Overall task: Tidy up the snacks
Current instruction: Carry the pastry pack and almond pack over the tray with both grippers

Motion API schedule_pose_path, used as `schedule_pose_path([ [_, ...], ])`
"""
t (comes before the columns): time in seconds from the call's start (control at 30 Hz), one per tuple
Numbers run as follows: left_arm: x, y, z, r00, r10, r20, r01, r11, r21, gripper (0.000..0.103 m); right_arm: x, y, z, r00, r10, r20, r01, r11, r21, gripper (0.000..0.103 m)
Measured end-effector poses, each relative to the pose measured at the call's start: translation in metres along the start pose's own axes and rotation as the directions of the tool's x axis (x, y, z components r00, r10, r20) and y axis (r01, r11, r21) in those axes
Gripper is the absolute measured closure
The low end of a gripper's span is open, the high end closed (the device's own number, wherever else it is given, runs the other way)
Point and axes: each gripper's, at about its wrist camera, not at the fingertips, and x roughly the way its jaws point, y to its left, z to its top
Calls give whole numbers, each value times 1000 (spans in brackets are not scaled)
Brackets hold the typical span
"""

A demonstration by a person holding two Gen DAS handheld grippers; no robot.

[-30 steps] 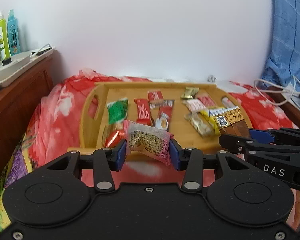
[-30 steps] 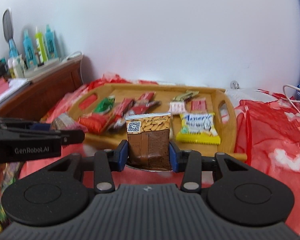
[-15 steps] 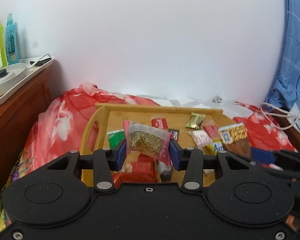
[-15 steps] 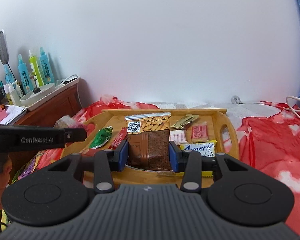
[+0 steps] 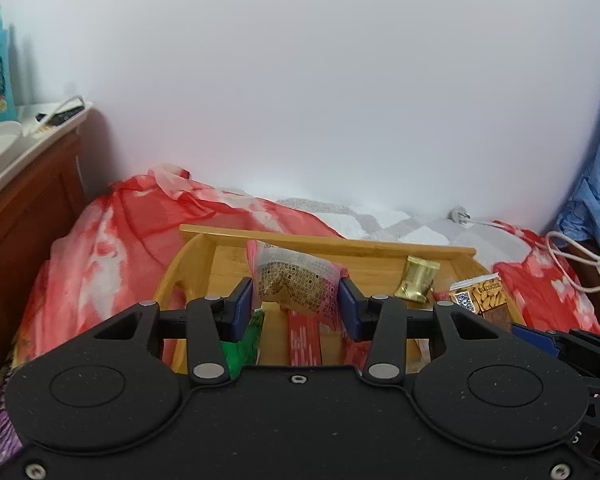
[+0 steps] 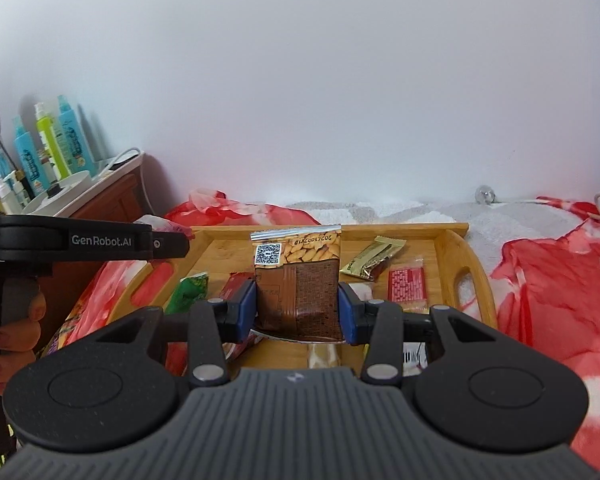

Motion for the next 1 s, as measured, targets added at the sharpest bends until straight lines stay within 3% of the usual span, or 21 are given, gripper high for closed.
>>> schedule_pose_path([
  [0.3, 53, 8, 9, 999, 33, -36, -34, 999, -26, 61, 56, -12, 26, 998, -1, -63, 3, 1000, 23, 56],
  [0.6, 86, 10, 1, 996, 57, -67, -56, 998, 15, 61, 103, -8, 23, 993, -16, -118, 17, 1000, 13, 56],
  [1.0, 103, 11, -9, 994, 60, -89, -58, 998, 23, 60, 122, -6, 19, 989, -34, -146, 37, 999, 12, 56],
])
